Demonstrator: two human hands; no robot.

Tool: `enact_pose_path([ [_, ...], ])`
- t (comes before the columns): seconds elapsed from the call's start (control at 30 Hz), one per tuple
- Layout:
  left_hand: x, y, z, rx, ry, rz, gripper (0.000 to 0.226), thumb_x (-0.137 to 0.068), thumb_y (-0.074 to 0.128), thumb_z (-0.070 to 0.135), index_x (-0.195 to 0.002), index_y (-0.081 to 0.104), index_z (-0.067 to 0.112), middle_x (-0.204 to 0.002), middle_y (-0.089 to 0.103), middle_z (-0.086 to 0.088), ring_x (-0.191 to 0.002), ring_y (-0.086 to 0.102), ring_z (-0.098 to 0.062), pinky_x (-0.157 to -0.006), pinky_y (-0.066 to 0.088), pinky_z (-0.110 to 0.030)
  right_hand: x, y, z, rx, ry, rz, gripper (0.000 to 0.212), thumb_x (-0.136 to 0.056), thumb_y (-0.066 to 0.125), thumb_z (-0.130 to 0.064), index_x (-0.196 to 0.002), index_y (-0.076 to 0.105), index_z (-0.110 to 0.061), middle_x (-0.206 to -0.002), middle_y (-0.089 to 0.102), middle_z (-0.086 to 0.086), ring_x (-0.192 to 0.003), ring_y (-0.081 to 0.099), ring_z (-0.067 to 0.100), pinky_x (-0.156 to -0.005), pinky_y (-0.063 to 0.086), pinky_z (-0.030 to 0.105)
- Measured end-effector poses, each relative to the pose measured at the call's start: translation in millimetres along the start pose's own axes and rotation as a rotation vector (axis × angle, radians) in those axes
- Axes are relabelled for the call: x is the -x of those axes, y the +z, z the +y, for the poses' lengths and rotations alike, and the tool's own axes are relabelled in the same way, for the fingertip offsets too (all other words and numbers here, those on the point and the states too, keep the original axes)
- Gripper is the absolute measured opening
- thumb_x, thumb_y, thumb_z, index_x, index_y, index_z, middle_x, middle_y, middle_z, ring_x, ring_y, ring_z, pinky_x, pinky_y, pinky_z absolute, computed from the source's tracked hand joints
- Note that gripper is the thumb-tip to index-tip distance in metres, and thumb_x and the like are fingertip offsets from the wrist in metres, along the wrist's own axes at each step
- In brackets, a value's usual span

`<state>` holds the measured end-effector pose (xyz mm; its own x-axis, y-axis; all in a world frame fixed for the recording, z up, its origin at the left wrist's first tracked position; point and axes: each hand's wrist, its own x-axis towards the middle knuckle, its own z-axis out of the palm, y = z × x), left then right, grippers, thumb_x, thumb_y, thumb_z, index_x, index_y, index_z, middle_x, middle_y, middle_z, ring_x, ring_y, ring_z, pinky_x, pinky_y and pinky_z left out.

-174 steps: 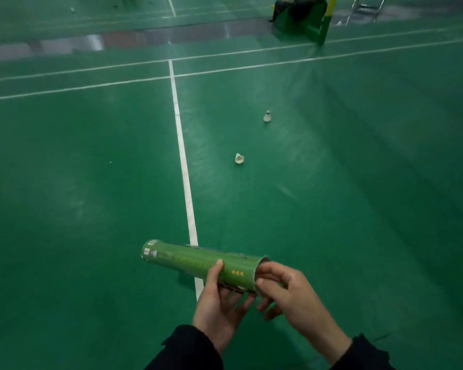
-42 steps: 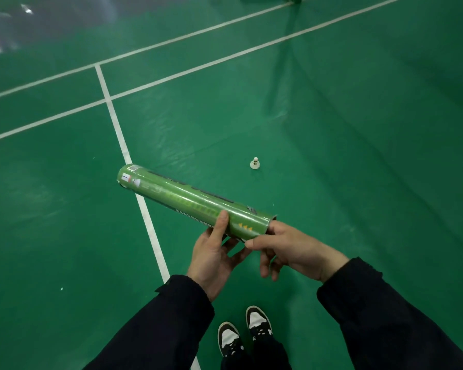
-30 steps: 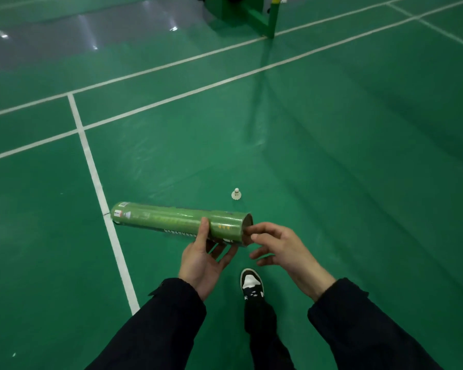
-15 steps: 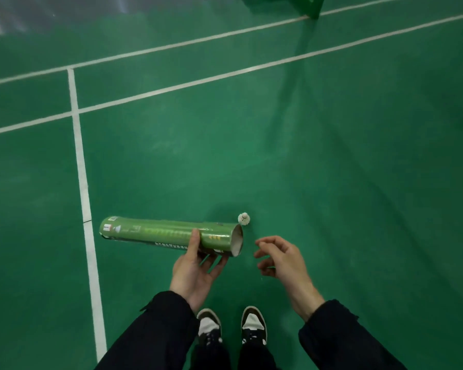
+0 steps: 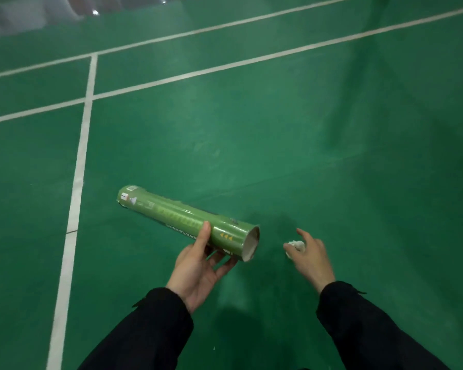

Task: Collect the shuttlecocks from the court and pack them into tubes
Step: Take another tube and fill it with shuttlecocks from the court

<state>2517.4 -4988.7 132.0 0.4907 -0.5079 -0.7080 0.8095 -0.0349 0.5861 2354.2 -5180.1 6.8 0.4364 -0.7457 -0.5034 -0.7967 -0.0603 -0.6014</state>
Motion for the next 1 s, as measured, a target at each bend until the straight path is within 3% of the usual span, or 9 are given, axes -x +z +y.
enact_pose_path([
  [0.1, -34.9, -13.3, -6.3, -0.016, -0.008, -0.007, 0.052, -0.098, 0.061, 0.041, -0.136, 0.058, 0.005, -0.126, 0.073, -0.016, -0.12, 0.068, -0.033, -0.085, 0.062, -0.044, -43.6, 29.6, 29.0, 0.21, -0.031, -0.025, 0.051, -0.101, 0.059, -0.034, -0.148, 0.048, -0.021, -0.149, 0.042, 0.019, -0.124, 0.055, 0.029, -0.107, 0.044, 0.043],
  [0.23, -39.8, -13.7, -0.6, 0.022, -0.022, 0.026, 0.052, -0.095, 0.065, 0.041, -0.133, 0.061, 0.006, -0.127, 0.073, -0.015, -0.118, 0.07, -0.031, -0.083, 0.062, -0.043, -35.9, 24.5, 18.3, 0.16, -0.132, 0.1, 0.018, -0.1, 0.059, -0.022, -0.114, 0.068, -0.018, -0.116, 0.065, 0.012, -0.091, 0.057, 0.02, -0.079, 0.044, 0.033],
  [0.3, -19.7, -5.2, 11.8, 0.067, -0.041, 0.035, 0.052, -0.095, 0.065, 0.042, -0.133, 0.06, 0.007, -0.126, 0.073, -0.014, -0.117, 0.071, -0.029, -0.084, 0.062, -0.042, -2.9, -5.5, -18.8, -0.014, -0.166, 0.127, 0.014, -0.098, 0.063, -0.022, -0.111, 0.068, -0.019, -0.11, 0.066, 0.007, -0.088, 0.062, 0.019, -0.078, 0.049, 0.031],
  [0.43, 61.4, 25.0, 56.1, 0.129, -0.084, 0.093, 0.055, -0.095, 0.065, 0.044, -0.134, 0.059, 0.005, -0.122, 0.075, -0.016, -0.115, 0.072, -0.029, -0.081, 0.063, -0.039, 112.4, -100.5, -142.7, -0.793, -0.122, 0.097, 0.011, -0.094, 0.068, -0.002, -0.103, 0.063, -0.006, -0.11, 0.065, 0.007, -0.081, 0.075, 0.029, -0.077, 0.064, 0.036],
  [0.5, 112.1, 47.2, 85.1, 0.174, -0.088, 0.111, 0.058, -0.095, 0.066, 0.044, -0.135, 0.058, 0.004, -0.12, 0.075, -0.017, -0.112, 0.073, -0.029, -0.078, 0.063, -0.038, 176.1, -143.0, -197.1, -0.891, -0.157, 0.01, 0.016, -0.091, 0.069, 0.002, -0.103, 0.061, -0.005, -0.115, 0.064, 0.011, -0.083, 0.075, 0.038, -0.078, 0.064, 0.041],
  [0.63, 225.5, 94.8, 149.6, 0.294, -0.075, 0.102, 0.063, -0.096, 0.063, 0.047, -0.138, 0.054, 0.001, -0.092, 0.077, -0.013, -0.089, 0.076, -0.022, -0.079, 0.064, -0.04, 280.5, -208.9, -276.8, -0.65, -0.33, -0.172, 0.046, -0.087, 0.078, -0.006, -0.118, 0.056, -0.033, -0.114, 0.064, 0.0, -0.081, 0.073, 0.036, -0.074, 0.063, 0.045],
  [0.77, 339.6, 134.1, 211.2, 0.37, -0.038, 0.09, 0.073, -0.091, 0.064, 0.05, -0.145, 0.052, 0.003, -0.131, 0.069, -0.021, -0.122, 0.067, -0.032, -0.076, 0.064, -0.037, 354.6, -279.1, -344.2, -0.267, -0.57, -0.211, 0.084, -0.083, 0.079, -0.015, -0.144, 0.037, -0.055, -0.111, 0.061, -0.01, -0.089, 0.07, 0.012, -0.082, 0.058, 0.026],
  [0.87, 408.5, 150.6, 243.9, 0.441, 0.045, 0.098, 0.072, -0.093, 0.064, 0.051, -0.146, 0.052, 0.003, -0.133, 0.068, -0.022, -0.129, 0.062, -0.033, -0.083, 0.063, -0.039, 403.3, -323.4, -391.5, -0.149, -0.771, -0.163, 0.056, -0.078, 0.08, -0.023, -0.121, 0.053, -0.045, -0.105, 0.065, -0.013, -0.09, 0.066, 0.01, -0.08, 0.058, 0.038],
  [1.0, 486.8, 153.6, 276.9, 0.469, 0.171, 0.114, 0.072, -0.094, 0.061, 0.057, -0.143, 0.055, 0.004, -0.128, 0.07, -0.02, -0.118, 0.069, -0.03, -0.083, 0.062, -0.036, 465.3, -360.1, -445.2, -0.417, -0.922, -0.062, 0.031, -0.078, 0.081, -0.038, -0.097, 0.058, -0.027, -0.095, 0.07, -0.004, -0.083, 0.069, 0.018, -0.074, 0.058, 0.039],
])
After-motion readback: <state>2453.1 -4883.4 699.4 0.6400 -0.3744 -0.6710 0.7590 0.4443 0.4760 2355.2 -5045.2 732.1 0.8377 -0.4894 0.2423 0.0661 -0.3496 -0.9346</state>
